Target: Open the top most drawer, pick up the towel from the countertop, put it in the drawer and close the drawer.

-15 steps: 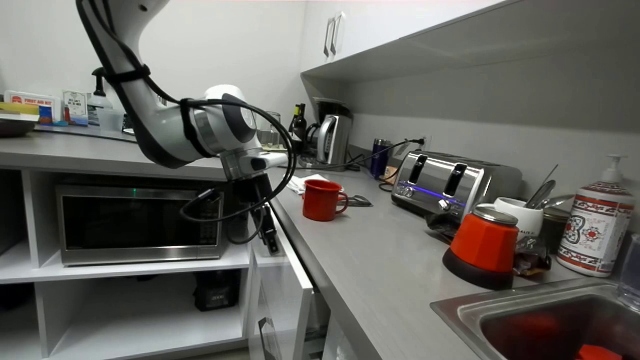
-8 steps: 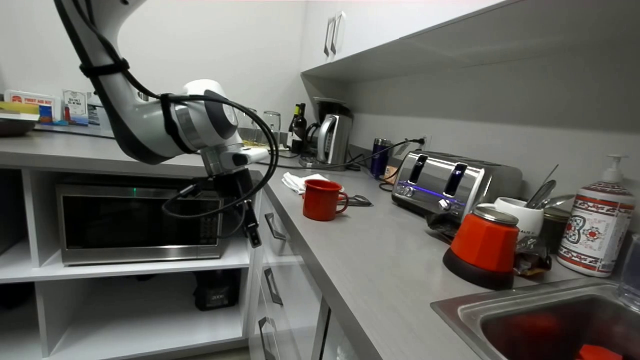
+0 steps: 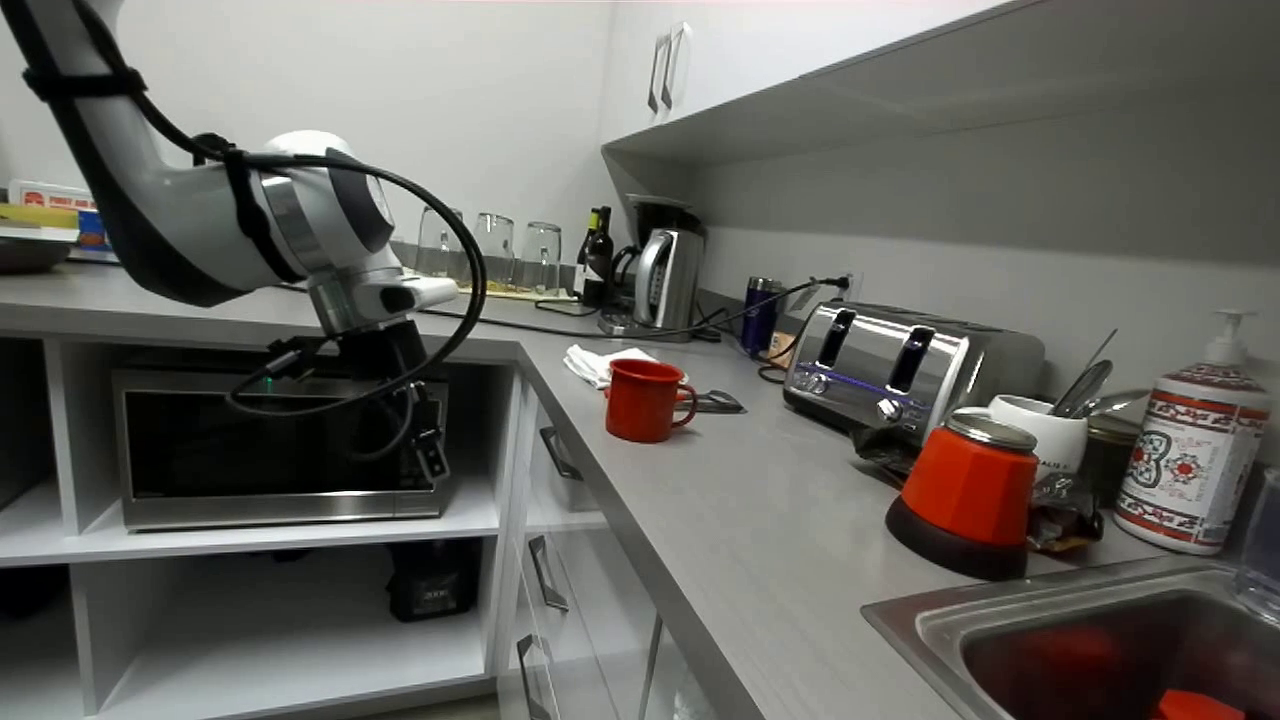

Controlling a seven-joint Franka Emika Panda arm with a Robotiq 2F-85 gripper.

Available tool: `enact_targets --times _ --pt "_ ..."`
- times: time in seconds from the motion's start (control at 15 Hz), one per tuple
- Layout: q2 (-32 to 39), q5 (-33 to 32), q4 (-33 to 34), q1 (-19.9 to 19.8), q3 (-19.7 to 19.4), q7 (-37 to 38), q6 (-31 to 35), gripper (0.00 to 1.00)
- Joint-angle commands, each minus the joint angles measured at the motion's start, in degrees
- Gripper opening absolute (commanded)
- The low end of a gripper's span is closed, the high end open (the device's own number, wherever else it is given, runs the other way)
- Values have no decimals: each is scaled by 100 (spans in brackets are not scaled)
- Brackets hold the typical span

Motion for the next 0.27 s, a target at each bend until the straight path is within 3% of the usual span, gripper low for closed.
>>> enact_targets --times 0.0,0.2 --pt "-91 -234 -27 -252 284 141 -107 100" --pt "-179 -285 -92 -273 320 158 -140 100"
